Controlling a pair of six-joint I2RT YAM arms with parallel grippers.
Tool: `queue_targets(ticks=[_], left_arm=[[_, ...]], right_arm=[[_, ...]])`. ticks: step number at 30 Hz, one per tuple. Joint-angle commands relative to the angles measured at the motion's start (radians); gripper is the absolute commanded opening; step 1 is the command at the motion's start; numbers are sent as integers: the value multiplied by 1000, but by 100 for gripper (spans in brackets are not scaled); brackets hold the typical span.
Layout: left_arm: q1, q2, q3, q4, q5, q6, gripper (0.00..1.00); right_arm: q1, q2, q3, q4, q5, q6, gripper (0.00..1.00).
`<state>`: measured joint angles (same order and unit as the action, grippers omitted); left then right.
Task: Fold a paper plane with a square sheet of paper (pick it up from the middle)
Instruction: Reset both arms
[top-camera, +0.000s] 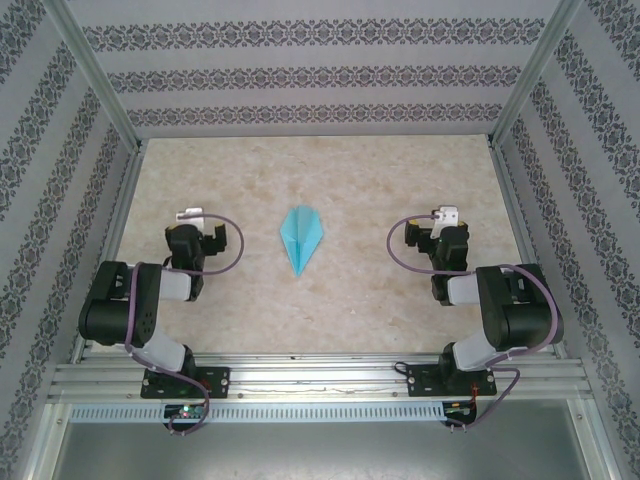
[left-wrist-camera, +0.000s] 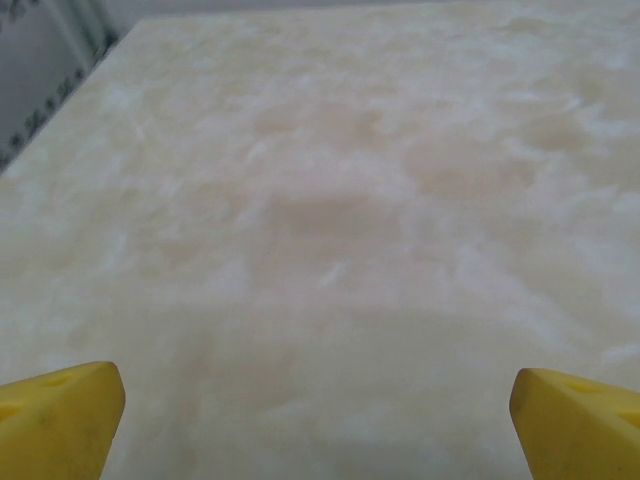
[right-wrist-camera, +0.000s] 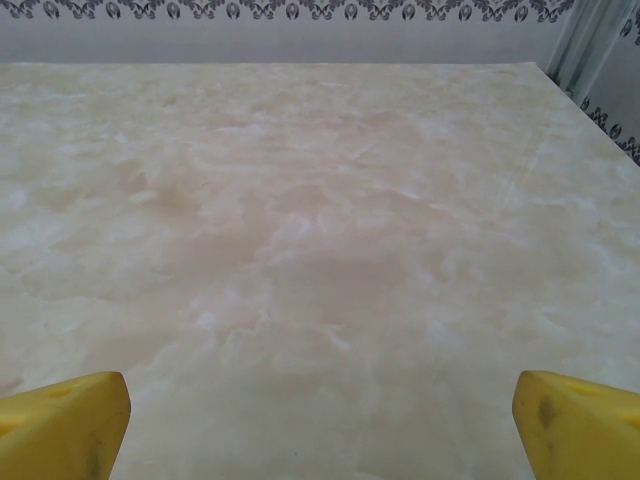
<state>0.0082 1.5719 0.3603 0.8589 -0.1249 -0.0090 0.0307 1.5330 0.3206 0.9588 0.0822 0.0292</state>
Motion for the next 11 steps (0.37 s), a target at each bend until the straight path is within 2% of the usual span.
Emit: queue_targets(ticks=[1,3,5,11], left_arm=[[-5,26,-9,167,7,-37,99],[-16,11,6,110,-14,-38,99],[-16,26,-3,158,-17,-30,99],[-17,21,4,135,5,-22,99]], right_arm=[[8,5,17,36,20,-3,98],[8,4,17,36,19,-3,98],[8,6,17,33,18,-2,98],[7,3,17,35,17,-2,98]])
